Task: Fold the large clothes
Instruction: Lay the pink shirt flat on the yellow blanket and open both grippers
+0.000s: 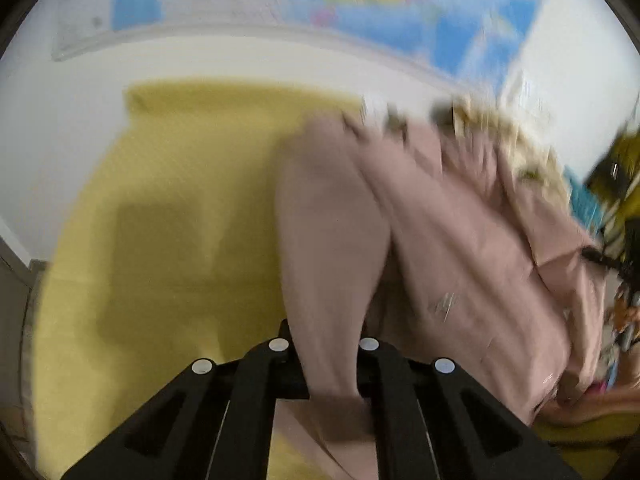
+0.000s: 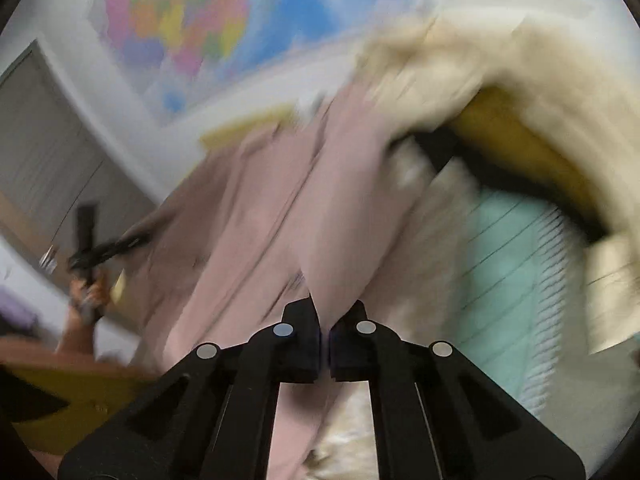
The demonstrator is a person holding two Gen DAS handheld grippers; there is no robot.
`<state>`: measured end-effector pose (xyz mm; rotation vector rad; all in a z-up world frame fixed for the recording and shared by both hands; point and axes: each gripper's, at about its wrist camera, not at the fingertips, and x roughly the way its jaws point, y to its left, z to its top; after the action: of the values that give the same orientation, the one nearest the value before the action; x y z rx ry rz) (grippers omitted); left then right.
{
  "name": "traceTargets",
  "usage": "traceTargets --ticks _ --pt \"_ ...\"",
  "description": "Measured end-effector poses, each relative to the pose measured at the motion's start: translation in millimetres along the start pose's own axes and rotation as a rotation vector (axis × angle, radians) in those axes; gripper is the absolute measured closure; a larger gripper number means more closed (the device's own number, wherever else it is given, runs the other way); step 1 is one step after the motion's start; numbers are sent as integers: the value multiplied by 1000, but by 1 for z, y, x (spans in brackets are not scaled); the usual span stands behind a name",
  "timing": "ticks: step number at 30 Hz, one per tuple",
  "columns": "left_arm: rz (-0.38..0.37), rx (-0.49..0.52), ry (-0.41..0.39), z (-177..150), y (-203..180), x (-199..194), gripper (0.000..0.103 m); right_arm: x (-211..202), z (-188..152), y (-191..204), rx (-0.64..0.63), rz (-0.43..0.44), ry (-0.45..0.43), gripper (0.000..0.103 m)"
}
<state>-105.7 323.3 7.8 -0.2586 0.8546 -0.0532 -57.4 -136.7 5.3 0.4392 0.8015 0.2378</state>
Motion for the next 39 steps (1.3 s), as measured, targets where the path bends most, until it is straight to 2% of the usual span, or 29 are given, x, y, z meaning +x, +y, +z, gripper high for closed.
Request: traceTargets --ticks 2,3,4,5,6,7,8,9,10,11,12,13,15,17,19,20,21,23,26,27,28,29,30,31,33,35,37,38,39 --pt "105 31 -56 15 5 -16 99 -21 16 -18 -3 -98 -69 100" --pt "191 53 -70 24 9 -20 99 -24 22 -30 10 -140 -77 100" --pt "314 72 -63 31 13 -16 96 -19 29 -43 12 -213 -60 100" --pt "470 87 -46 37 19 -6 86 -13 32 -58 33 -277 -55 100" --pt "559 98 -26 37 25 2 68 0 35 -63 52 -305 -40 100" --pt "659 129 12 37 29 18 61 21 34 -76 55 -366 13 100" --pt "720 152 32 35 32 27 57 33 31 -82 67 -406 39 98" --pt "769 166 62 29 32 40 57 50 25 -93 110 -427 77 88" --pt "768 170 88 23 31 45 56 67 19 -98 136 -447 132 68" --pt "716 162 90 15 27 44 55 73 14 -102 148 -480 148 58" --pt "658 151 69 10 23 38 54 72 9 -99 147 -511 131 44" --pt "561 141 40 5 17 28 53 66 4 -88 131 -503 94 36" --pt "299 98 -46 -6 10 -4 41 43 -5 -63 98 -431 10 29" --pt "90 74 -141 -20 4 -38 37 21 -20 -30 28 -332 -50 20" --pt "-6 98 -159 -35 -8 -50 27 11 -37 3 -47 -195 -63 6" --pt "-43 122 -149 -43 -18 -49 21 14 -51 22 -89 -101 -40 6" --pt "-59 140 -132 -51 -24 -47 19 22 -62 37 -121 -52 1 6" --pt "-110 181 -47 -70 -45 -28 19 41 -88 56 -167 -5 96 6" --pt "-174 219 43 -86 -62 -3 14 68 -119 58 -131 80 207 7" --pt "-176 237 66 -91 -69 8 14 77 -126 55 -109 86 231 15" --pt "-181 242 91 -96 -76 19 14 83 -130 54 -87 110 246 35" --pt "-170 243 120 -99 -82 29 24 86 -129 54 -75 128 231 48" --pt "-165 240 141 -101 -78 36 60 87 -128 55 -54 179 219 87" --pt "-166 218 173 -101 -77 43 76 87 -126 55 -18 253 228 95" --pt "-168 181 159 -96 -76 33 97 74 -120 61 3 299 193 95" --pt "-260 117 133 -90 -71 11 97 42 -119 64 13 371 138 95" --pt "-300 110 102 -89 -67 -17 94 12 -122 66 -1 360 99 95" --pt "-304 127 99 -90 -67 -25 84 7 -119 62 -9 334 104 95" --pt "-271 155 101 -91 -70 -29 69 4 -119 57 -5 320 124 93"
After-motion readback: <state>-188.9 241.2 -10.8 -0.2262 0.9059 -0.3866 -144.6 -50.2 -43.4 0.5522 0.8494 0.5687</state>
